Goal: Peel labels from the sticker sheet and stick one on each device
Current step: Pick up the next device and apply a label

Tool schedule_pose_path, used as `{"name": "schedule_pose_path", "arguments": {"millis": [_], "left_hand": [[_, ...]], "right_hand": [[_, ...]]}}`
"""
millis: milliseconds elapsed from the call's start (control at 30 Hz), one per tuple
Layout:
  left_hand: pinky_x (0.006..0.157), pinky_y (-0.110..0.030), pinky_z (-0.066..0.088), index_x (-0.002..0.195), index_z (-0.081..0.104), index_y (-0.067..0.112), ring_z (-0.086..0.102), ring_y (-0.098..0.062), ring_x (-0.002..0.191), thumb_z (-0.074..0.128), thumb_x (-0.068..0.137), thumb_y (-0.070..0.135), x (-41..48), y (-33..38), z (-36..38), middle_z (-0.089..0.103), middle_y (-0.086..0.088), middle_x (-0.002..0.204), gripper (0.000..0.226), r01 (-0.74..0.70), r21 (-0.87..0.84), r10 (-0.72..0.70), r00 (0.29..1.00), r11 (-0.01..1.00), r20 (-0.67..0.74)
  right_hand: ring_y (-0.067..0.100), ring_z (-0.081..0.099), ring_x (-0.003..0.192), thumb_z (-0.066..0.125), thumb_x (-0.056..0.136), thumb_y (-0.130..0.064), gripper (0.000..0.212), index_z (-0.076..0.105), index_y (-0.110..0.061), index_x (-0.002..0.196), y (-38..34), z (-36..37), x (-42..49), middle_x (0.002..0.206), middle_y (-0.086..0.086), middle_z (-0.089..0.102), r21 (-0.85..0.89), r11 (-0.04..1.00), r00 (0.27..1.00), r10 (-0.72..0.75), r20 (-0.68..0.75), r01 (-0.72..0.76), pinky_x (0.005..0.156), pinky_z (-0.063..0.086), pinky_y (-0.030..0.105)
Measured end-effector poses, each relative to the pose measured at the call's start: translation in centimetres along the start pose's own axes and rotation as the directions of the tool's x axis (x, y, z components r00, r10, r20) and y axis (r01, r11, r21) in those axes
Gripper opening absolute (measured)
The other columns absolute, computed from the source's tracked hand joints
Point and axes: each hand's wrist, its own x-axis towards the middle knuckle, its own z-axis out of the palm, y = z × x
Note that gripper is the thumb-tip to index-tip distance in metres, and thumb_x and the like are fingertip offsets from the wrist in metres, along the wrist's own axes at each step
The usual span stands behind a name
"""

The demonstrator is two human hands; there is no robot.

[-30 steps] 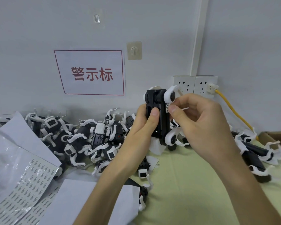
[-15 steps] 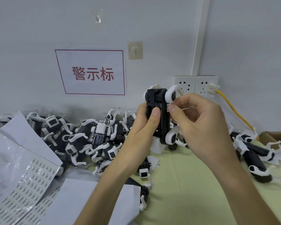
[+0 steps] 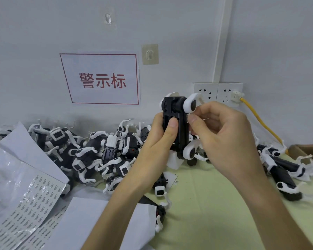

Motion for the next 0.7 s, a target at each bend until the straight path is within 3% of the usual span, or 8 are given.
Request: {"name": "schedule_pose_path", "arguments": {"millis": [200, 433, 567, 700], "left_hand": [[0.095, -0.024, 0.044, 0.127, 0.056, 0.032, 0.059, 0.007, 0.116, 0.041, 0.099, 0.053, 0.04, -0.11, 0.12, 0.067, 0.023, 0.115, 0.038, 0.005, -0.004, -0.005, 1.0, 1.0, -0.028], [0.095, -0.027, 0.045, 0.124, 0.058, 0.033, 0.062, 0.003, 0.112, 0.043, 0.098, 0.058, 0.15, -0.24, -0.04, 0.069, 0.021, 0.109, 0.039, 0.028, -0.003, -0.028, 0.998, 1.0, -0.06], [0.085, -0.019, 0.046, 0.123, 0.057, 0.037, 0.062, 0.008, 0.106, 0.042, 0.099, 0.058, 0.06, -0.22, -0.17, 0.068, 0.025, 0.107, 0.036, 0.016, 0.019, -0.015, 0.999, 1.0, -0.047], [0.092, -0.013, 0.047, 0.128, 0.055, 0.032, 0.06, 0.009, 0.113, 0.041, 0.099, 0.053, -0.01, -0.23, 0.1, 0.067, 0.023, 0.114, 0.038, -0.001, 0.016, 0.001, 1.0, 1.0, -0.027]], "right_hand": [[0.005, 0.072, 0.076, 0.068, 0.094, -0.022, 0.014, 0.069, -0.029, 0.081, 0.14, -0.13, 0.07, 0.078, -0.014, 0.074, 0.032, 0.999, 0.999, 0.03, 0.036, -0.031, 0.07, 0.053, 0.02], [0.012, 0.072, 0.081, 0.065, 0.096, -0.022, 0.015, 0.068, -0.025, 0.082, 0.05, -0.73, 0.31, 0.082, -0.008, 0.074, 0.035, 0.997, 0.988, 0.069, 0.141, -0.074, 0.081, 0.057, 0.038], [0.007, 0.072, 0.082, 0.065, 0.096, -0.023, 0.015, 0.069, -0.027, 0.082, 0.0, -0.84, 0.32, 0.083, -0.011, 0.074, 0.05, 0.995, 0.984, 0.079, 0.161, -0.088, 0.079, 0.054, 0.028], [0.006, 0.072, 0.081, 0.066, 0.095, -0.027, 0.013, 0.069, -0.028, 0.082, 0.11, -0.66, 0.3, 0.082, -0.013, 0.075, 0.038, 0.994, 0.987, 0.095, 0.128, -0.1, 0.077, 0.053, 0.027]]}}
